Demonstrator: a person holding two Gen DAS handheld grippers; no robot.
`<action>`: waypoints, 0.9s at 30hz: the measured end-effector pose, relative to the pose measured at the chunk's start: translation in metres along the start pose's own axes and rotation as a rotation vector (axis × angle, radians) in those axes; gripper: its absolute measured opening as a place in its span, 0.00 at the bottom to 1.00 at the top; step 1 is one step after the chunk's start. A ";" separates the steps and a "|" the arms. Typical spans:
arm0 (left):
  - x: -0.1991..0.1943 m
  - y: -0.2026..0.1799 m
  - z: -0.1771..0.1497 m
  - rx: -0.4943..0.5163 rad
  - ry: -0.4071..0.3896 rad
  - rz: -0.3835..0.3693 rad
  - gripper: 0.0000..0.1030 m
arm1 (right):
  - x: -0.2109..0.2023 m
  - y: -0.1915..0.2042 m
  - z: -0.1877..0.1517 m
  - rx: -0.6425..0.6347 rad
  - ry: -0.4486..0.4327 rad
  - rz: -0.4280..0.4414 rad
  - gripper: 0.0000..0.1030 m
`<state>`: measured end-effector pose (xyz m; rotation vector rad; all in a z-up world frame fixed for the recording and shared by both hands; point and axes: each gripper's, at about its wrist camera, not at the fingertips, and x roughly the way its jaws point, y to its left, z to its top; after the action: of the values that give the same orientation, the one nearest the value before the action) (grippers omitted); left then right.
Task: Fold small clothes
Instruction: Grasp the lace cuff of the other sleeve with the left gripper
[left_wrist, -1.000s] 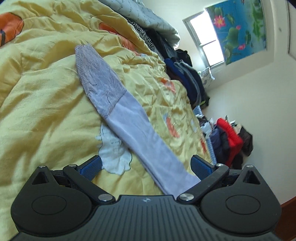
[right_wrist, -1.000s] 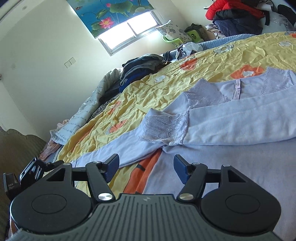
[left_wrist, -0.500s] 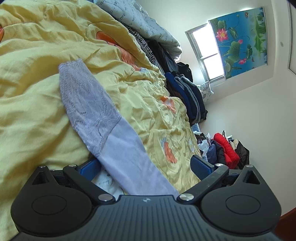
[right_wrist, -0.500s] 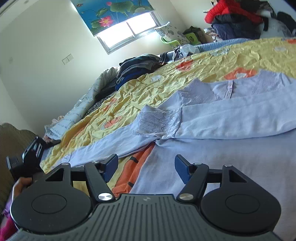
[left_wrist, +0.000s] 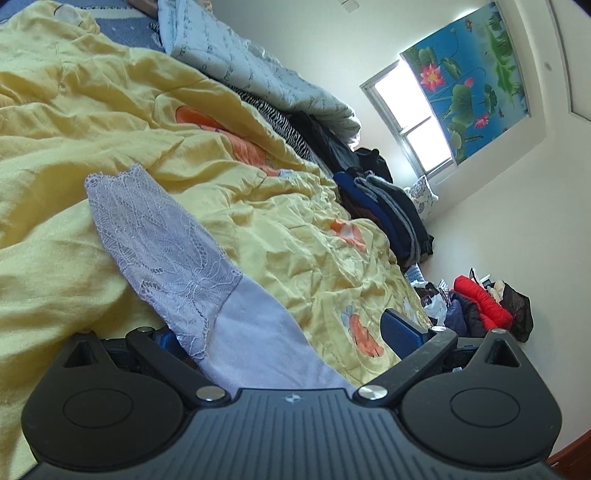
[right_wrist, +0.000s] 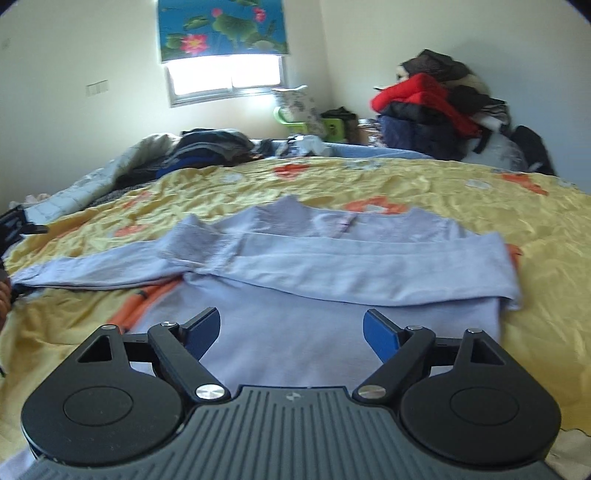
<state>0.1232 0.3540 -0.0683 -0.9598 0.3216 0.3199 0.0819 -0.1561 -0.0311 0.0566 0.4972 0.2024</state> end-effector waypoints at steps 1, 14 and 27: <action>0.000 -0.001 -0.001 0.014 -0.008 0.001 1.00 | -0.002 -0.006 -0.002 0.005 -0.006 -0.017 0.81; 0.010 -0.007 -0.005 0.124 -0.027 0.005 1.00 | -0.009 -0.040 -0.018 -0.059 -0.012 -0.197 0.82; 0.013 -0.011 -0.016 0.202 -0.088 0.016 1.00 | -0.006 -0.052 -0.021 0.019 0.015 -0.172 0.90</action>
<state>0.1371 0.3369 -0.0740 -0.7427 0.2758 0.3365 0.0759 -0.2079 -0.0516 0.0304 0.5163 0.0299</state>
